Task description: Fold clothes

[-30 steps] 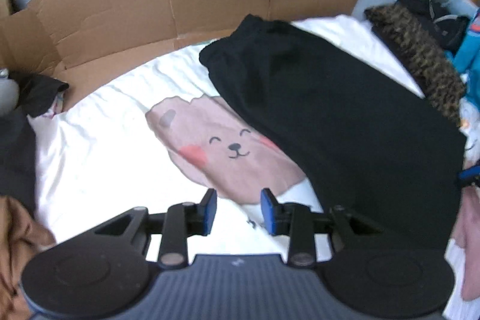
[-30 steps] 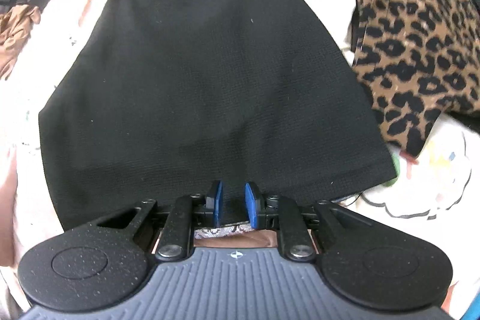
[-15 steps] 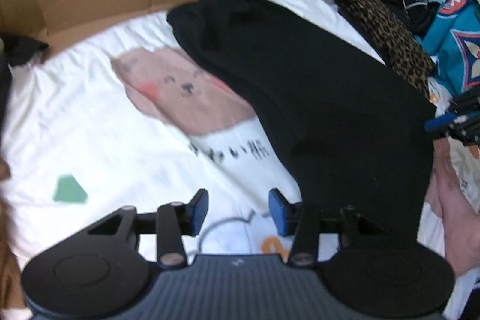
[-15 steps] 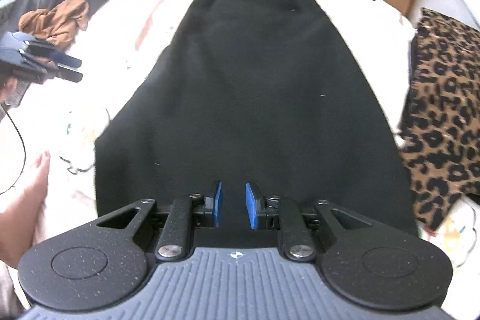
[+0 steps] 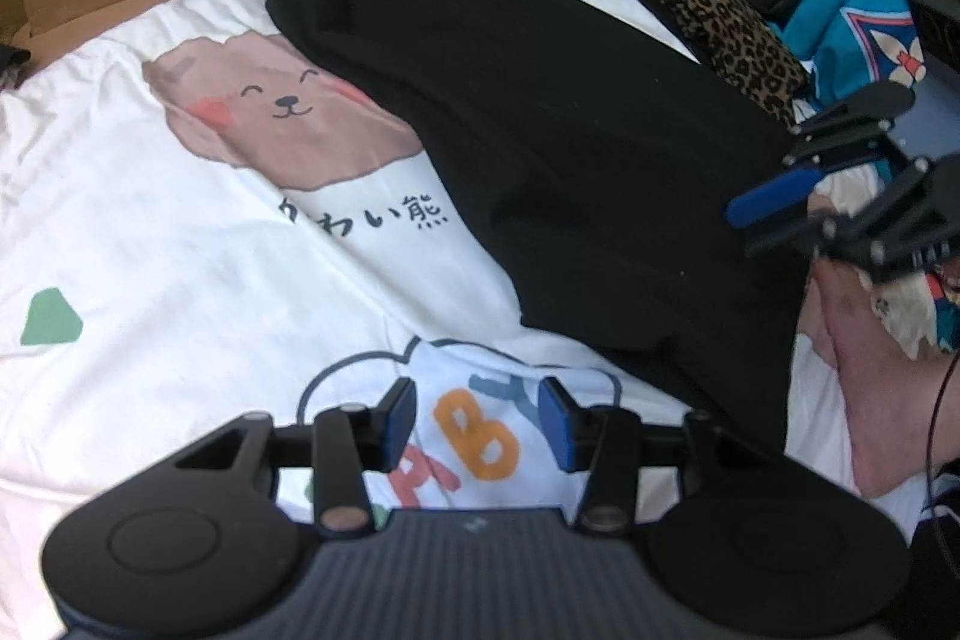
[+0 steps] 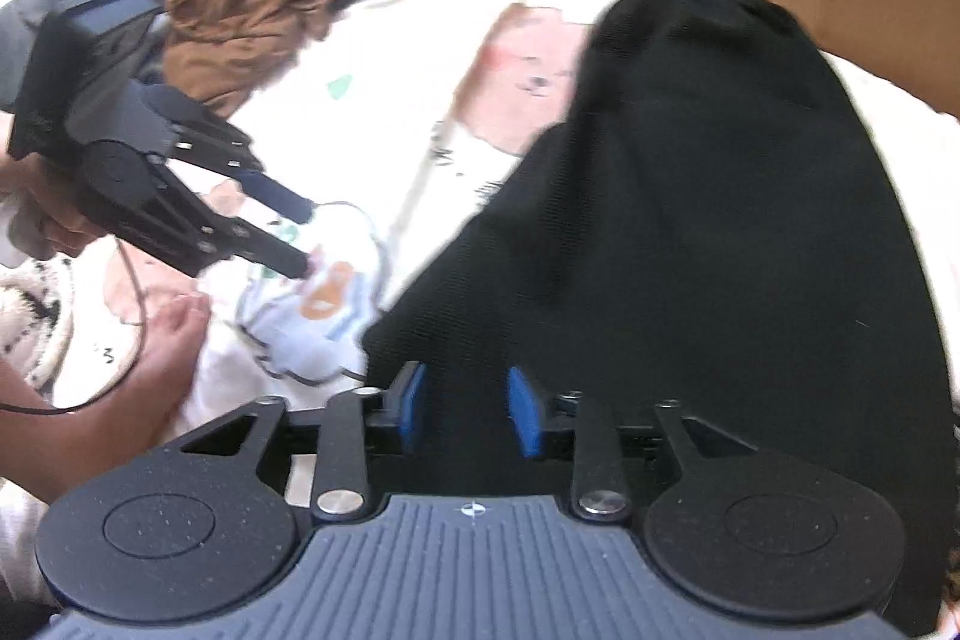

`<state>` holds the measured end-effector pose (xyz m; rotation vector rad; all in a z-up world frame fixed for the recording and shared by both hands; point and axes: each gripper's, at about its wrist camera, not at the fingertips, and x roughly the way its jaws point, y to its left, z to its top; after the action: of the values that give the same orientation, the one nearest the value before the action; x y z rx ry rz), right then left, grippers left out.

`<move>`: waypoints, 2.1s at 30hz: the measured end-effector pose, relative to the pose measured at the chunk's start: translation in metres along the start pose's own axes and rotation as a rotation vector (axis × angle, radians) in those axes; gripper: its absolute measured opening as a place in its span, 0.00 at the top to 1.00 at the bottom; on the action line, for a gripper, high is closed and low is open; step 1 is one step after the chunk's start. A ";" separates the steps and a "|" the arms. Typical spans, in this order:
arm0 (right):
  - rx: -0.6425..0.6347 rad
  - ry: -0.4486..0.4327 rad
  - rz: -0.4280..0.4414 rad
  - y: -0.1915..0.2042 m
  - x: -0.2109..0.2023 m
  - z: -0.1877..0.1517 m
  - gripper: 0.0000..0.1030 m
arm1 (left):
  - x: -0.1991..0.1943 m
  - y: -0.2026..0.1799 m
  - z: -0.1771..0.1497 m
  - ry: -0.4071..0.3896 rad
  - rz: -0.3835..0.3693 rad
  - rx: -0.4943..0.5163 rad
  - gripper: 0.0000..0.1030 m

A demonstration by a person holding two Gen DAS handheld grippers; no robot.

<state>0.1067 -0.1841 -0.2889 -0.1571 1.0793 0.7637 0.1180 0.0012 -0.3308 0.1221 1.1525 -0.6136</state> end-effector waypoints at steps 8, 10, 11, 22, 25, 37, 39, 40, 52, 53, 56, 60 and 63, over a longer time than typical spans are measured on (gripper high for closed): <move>-0.048 0.053 0.068 0.031 0.035 -0.003 0.57 | 0.002 0.011 -0.006 0.009 -0.002 -0.035 0.54; -0.061 0.062 0.081 0.037 0.040 -0.004 0.57 | 0.003 0.013 -0.007 0.015 0.002 -0.046 0.54; -0.074 0.062 0.086 0.040 0.042 -0.004 0.56 | 0.003 0.014 -0.008 0.017 0.003 -0.048 0.54; -0.107 0.087 -0.002 0.032 0.052 -0.009 0.99 | 0.015 -0.003 -0.002 0.008 -0.025 0.007 0.54; -0.070 0.069 0.004 0.024 0.045 -0.010 0.99 | 0.022 -0.012 0.001 0.007 -0.032 0.037 0.52; 0.066 -0.008 0.042 0.001 0.023 -0.016 0.99 | 0.056 -0.037 0.022 -0.024 -0.070 0.098 0.36; 0.074 -0.018 0.044 0.000 0.021 -0.017 0.99 | 0.062 -0.042 0.023 -0.027 -0.053 0.113 0.35; 0.078 -0.022 0.045 -0.001 0.020 -0.018 0.99 | 0.065 -0.045 0.024 -0.024 -0.041 0.122 0.35; 0.112 -0.031 0.047 -0.009 0.014 -0.023 1.00 | 0.073 -0.042 0.024 -0.065 -0.031 0.083 0.62; 0.115 -0.026 0.048 -0.009 0.015 -0.022 0.99 | 0.070 -0.038 0.023 -0.064 -0.043 0.067 0.81; 0.114 -0.008 0.049 -0.009 0.016 -0.022 0.98 | 0.061 -0.027 0.021 -0.074 -0.067 0.020 0.92; 0.102 0.004 0.076 -0.005 0.017 -0.022 0.91 | 0.049 -0.012 0.020 -0.089 -0.098 -0.038 0.94; 0.092 -0.003 0.103 -0.002 0.014 -0.022 0.75 | 0.045 -0.004 0.018 -0.083 -0.109 -0.079 0.95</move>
<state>0.0949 -0.1893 -0.3119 -0.0226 1.1239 0.8048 0.1422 -0.0271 -0.3618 -0.0338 1.1069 -0.6629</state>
